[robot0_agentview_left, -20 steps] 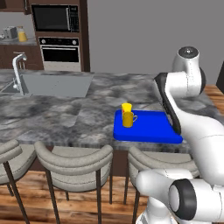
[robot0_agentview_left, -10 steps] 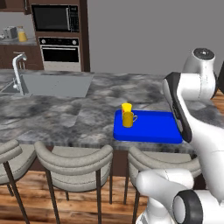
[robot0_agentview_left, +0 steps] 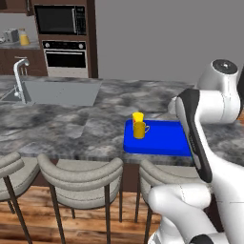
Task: There is a tray on the dining counter. Grab the cup, mug, and pitcher and place them on the tray. The pitcher may be placed next to the tray if it cannot fit the tray.
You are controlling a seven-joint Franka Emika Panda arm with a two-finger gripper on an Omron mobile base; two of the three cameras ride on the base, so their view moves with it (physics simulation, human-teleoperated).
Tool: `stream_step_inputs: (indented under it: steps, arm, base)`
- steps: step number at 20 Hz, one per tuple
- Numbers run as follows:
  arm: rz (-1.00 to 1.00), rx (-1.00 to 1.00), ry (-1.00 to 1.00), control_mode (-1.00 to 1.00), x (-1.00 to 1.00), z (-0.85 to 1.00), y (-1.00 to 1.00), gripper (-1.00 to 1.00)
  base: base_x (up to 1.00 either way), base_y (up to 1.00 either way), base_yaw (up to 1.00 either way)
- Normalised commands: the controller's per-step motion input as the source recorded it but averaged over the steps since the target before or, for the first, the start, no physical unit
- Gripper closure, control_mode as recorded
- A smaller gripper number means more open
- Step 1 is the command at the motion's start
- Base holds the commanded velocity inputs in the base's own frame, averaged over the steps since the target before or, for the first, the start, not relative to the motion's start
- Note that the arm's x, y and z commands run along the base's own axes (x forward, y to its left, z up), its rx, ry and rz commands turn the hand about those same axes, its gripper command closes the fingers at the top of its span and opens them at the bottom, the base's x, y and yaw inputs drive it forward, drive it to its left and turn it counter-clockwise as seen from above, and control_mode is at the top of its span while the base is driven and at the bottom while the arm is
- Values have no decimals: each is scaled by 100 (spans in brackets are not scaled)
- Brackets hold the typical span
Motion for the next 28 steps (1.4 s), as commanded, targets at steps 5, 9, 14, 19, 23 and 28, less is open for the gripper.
stream_step_inputs:
  steps: [5,9,14,19,23,28]
  arm:
    - [1,0,-2,-100,-19,-7,22,-100]
    - [0,0,-1,100,-2,0,0,-100]
    - [0,0,0,100,0,0,0,-100]
    - [0,0,0,100,0,0,0,-100]
    - [0,0,0,100,0,0,0,-100]
    - [0,0,0,100,0,0,0,-100]
  base:
    - [0,0,0]
    - [-9,0,0]
    - [-67,-71,0]
    - [-88,-100,-14]
    - [-49,-100,-35]
    - [-28,-100,-37]
